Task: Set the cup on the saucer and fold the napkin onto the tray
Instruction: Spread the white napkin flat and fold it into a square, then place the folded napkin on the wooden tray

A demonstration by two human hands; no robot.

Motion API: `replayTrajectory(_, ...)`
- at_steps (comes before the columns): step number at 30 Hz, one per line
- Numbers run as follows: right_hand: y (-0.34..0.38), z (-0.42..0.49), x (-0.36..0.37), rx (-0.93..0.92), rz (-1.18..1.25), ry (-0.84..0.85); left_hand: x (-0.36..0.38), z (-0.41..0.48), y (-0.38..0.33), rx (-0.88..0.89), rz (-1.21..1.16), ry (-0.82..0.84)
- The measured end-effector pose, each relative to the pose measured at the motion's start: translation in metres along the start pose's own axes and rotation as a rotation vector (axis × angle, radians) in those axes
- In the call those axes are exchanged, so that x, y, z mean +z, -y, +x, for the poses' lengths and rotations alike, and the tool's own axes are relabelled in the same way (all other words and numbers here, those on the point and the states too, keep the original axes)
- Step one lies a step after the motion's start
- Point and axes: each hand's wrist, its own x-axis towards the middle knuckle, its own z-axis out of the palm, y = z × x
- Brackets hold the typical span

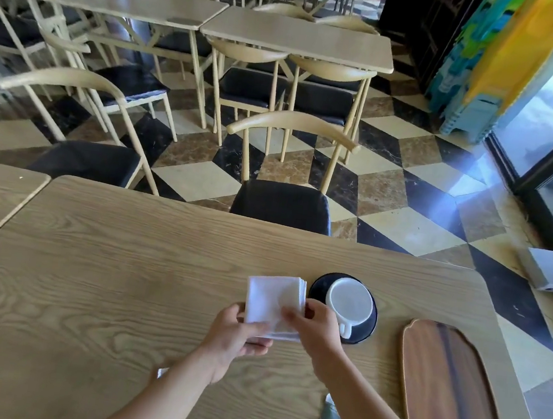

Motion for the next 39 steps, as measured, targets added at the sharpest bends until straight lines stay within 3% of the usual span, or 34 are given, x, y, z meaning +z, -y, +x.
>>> replayTrajectory(3,-0.001,-0.01,-0.007,0.091,0.097,0.002,0.004,-0.004,0.002,0.054,-0.018,-0.037)
replayTrajectory(5,-0.002,-0.019,-0.015,0.15,0.243,0.09,0.006,-0.007,0.0,0.08,-0.019,-0.039)
replayTrajectory(8,-0.003,-0.032,-0.029,0.129,0.33,0.173,0.01,-0.01,-0.003,0.1,0.007,-0.039)
replayTrajectory(21,-0.019,-0.055,-0.085,0.097,0.368,-0.017,0.067,-0.016,-0.003,0.075,0.051,0.042)
replayTrajectory(33,-0.061,-0.087,-0.182,0.107,0.443,-0.279,0.18,-0.02,0.021,0.083,0.247,0.179)
replayTrajectory(39,-0.093,-0.081,-0.238,0.186,0.3,-0.362,0.235,-0.015,0.044,0.04,0.368,0.144)
